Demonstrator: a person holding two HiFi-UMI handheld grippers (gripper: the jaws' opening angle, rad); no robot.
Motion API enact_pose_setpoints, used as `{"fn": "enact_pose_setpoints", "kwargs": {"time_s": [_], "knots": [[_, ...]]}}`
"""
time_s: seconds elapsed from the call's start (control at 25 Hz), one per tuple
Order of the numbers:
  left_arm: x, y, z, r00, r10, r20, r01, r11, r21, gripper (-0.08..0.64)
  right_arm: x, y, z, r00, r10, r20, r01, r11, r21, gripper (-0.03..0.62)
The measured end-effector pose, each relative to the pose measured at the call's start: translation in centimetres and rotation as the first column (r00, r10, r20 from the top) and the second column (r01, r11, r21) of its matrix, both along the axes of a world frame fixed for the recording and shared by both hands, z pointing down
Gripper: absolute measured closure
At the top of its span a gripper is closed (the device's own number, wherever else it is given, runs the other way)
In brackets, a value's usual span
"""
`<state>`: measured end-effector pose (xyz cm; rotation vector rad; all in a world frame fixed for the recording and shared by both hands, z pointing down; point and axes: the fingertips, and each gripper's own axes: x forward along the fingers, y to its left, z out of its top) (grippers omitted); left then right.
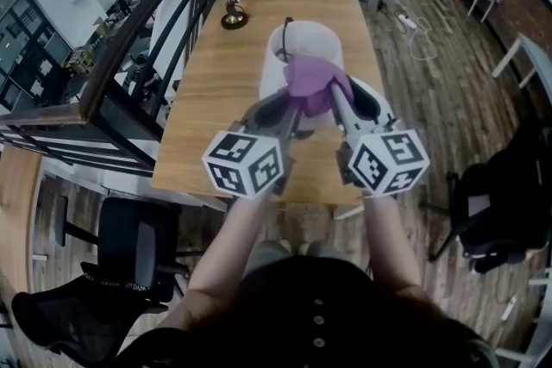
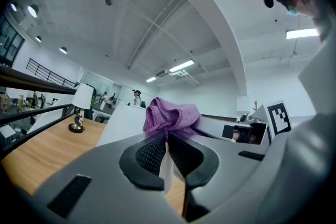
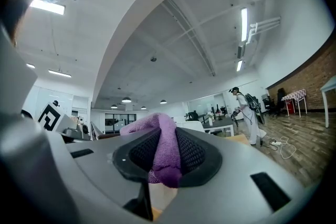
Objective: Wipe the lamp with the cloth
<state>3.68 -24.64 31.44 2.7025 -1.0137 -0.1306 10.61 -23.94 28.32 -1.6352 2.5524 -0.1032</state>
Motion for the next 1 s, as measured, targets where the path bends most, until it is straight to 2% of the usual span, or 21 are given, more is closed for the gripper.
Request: {"fn": "enact_pose_setpoints", "kwargs": {"time_s": [1.0], "knots": [[0.4, -0.1, 3.7, 1.000, 0.009, 0.000, -0.009, 0.996, -0.091, 0.549, 0.2, -0.2, 5.0, 1.000, 0.021, 0.013, -0.020, 0.995, -0.100, 0.514]]}}
